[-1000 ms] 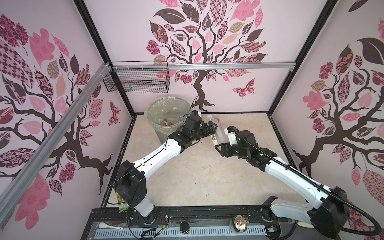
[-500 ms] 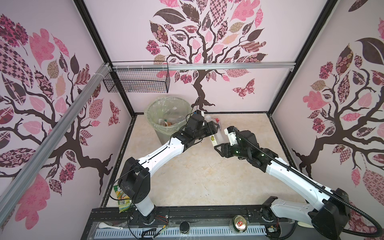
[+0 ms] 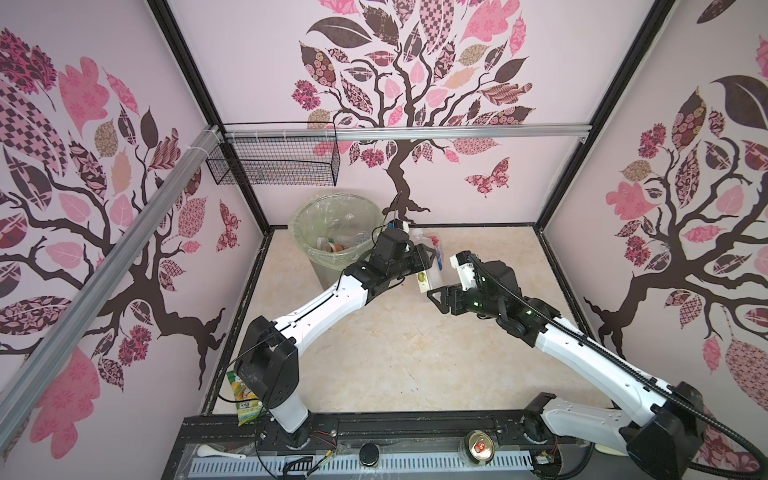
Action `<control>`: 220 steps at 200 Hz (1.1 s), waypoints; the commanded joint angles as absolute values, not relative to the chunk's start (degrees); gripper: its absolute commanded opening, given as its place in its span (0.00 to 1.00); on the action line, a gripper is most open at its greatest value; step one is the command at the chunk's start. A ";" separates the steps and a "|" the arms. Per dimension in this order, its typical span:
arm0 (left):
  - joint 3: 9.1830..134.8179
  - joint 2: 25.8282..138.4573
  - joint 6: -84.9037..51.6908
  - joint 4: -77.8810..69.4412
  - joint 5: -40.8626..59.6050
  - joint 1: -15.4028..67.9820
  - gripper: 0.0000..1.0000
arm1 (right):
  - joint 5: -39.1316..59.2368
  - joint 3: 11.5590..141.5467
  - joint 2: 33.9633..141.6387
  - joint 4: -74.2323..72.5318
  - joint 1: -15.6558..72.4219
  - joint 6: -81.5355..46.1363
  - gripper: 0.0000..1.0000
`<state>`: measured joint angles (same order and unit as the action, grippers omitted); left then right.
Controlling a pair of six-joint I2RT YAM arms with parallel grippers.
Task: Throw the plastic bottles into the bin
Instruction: 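Raise the frosted bottle over the bin with left gripper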
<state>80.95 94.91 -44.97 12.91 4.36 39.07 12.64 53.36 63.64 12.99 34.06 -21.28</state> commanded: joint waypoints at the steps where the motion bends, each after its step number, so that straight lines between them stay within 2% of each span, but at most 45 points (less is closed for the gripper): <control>1: 85.51 91.98 -39.98 15.97 0.98 38.89 0.50 | 10.44 54.03 59.84 12.72 34.36 -20.27 0.85; 17: 87.98 91.40 -36.85 18.46 -0.88 38.93 0.50 | 9.48 54.94 58.95 13.98 34.33 -19.66 0.98; 21: 88.63 91.24 -36.09 19.10 -1.51 38.90 0.50 | 9.18 55.24 58.77 14.33 34.26 -19.60 0.99; 101: 99.52 85.55 -19.89 22.47 -11.87 35.39 0.52 | 10.47 65.27 61.83 15.13 34.37 -19.59 1.00; 150: 104.36 79.61 -5.56 14.68 -19.49 31.65 0.56 | 13.18 75.14 65.80 16.81 34.44 -20.13 1.00; 184: 104.97 74.81 6.31 2.67 -21.99 31.67 0.56 | 13.53 75.35 66.08 16.03 34.45 -21.01 0.99; 220: 105.28 75.31 9.81 -2.01 -23.06 29.37 0.56 | 14.47 73.25 66.60 14.25 34.43 -22.53 1.00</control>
